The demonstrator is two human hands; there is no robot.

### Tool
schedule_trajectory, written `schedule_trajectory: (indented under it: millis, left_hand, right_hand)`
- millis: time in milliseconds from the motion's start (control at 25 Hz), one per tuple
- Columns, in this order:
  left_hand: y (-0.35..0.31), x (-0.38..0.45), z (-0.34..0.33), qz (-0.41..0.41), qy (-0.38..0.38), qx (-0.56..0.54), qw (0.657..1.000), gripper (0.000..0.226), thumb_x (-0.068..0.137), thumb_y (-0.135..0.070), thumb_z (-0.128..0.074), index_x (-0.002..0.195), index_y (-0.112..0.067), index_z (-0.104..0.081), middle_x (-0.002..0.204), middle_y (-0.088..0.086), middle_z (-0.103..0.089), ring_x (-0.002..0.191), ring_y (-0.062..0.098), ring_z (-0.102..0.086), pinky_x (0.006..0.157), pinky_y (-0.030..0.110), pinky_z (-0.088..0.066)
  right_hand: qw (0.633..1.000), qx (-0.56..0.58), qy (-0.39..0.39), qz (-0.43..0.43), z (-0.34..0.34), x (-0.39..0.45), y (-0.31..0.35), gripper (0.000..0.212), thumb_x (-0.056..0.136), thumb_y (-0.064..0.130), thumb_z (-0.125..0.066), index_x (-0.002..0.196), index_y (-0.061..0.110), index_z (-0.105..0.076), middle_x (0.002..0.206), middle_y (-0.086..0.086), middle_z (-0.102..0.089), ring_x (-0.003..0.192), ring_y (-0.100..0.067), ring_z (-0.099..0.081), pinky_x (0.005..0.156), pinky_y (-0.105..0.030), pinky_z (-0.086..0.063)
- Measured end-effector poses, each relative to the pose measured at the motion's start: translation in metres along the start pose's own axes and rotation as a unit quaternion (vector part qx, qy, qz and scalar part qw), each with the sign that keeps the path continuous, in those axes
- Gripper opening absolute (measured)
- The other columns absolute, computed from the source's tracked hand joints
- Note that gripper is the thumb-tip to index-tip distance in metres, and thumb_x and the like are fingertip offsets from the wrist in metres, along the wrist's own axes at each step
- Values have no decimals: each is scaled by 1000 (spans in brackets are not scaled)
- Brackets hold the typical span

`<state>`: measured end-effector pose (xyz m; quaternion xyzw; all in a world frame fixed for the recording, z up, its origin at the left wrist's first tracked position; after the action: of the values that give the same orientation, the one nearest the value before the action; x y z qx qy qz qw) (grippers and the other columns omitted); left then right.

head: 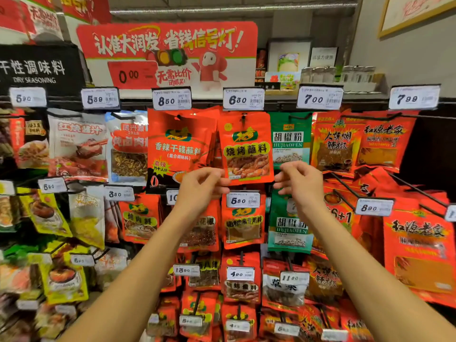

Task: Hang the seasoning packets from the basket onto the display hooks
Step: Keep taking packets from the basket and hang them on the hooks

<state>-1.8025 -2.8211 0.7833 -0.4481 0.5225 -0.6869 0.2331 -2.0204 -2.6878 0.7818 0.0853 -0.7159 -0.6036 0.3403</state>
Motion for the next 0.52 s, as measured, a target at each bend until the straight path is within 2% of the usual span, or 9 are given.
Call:
schedule_trajectory:
  millis: [80, 160, 280, 440, 520]
  left_hand:
    - [27, -27, 9, 53, 9, -33, 998, 20, 102, -18, -54, 93, -16, -73, 80, 5, -78, 67, 15, -73, 61, 24, -59]
    - [71, -57, 16, 121, 2, -52, 991, 21, 100, -16, -55, 91, -13, -73, 78, 7, -77, 61, 13, -70, 59, 24, -57]
    - [153, -110, 21, 241, -14, -59, 969, 21, 101, -15, -54, 90, -11, -71, 75, 6, -75, 59, 12, -68, 56, 23, -56]
    - [282, -203, 22, 423, -15, -82, 902, 20, 101, -10, -47, 93, -10, -65, 63, -2, -63, 49, 10, -55, 47, 20, -45]
    - [347, -252, 27, 500, -45, -70, 862, 19, 101, -11, -48, 95, -12, -66, 63, -2, -62, 51, 10, -53, 47, 20, -45]
  right_hand:
    - [996, 43, 57, -47, -2, -36, -18, 21, 98, 7, -54, 81, 8, -66, 61, -10, -67, 46, -20, -62, 40, -23, -47]
    - [988, 48, 94, -110, -4, -75, -60, 22, 99, 4, -52, 80, 5, -64, 57, -10, -65, 42, -19, -60, 37, -21, -45]
    - [968, 28, 103, -227, -5, -136, -146, 26, 99, 2, -51, 76, 4, -63, 54, -10, -63, 39, -18, -59, 36, -22, -45]
    - [913, -35, 92, -396, 5, -235, -279, 22, 97, 6, -52, 79, 4, -64, 54, -9, -64, 40, -19, -58, 38, -22, -44]
    - [878, -73, 82, -466, 13, -285, -344, 20, 97, 8, -52, 82, 4, -64, 54, -8, -64, 41, -18, -60, 39, -21, -46]
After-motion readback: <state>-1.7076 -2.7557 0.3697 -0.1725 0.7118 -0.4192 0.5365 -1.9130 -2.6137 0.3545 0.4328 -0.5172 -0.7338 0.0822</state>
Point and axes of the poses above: each hand's wrist, its own x-axis towards the middle knuckle, its own z-axis out of the back of the hand, y = z × x, the point moved 7 cm from there along x, towards the middle knuckle
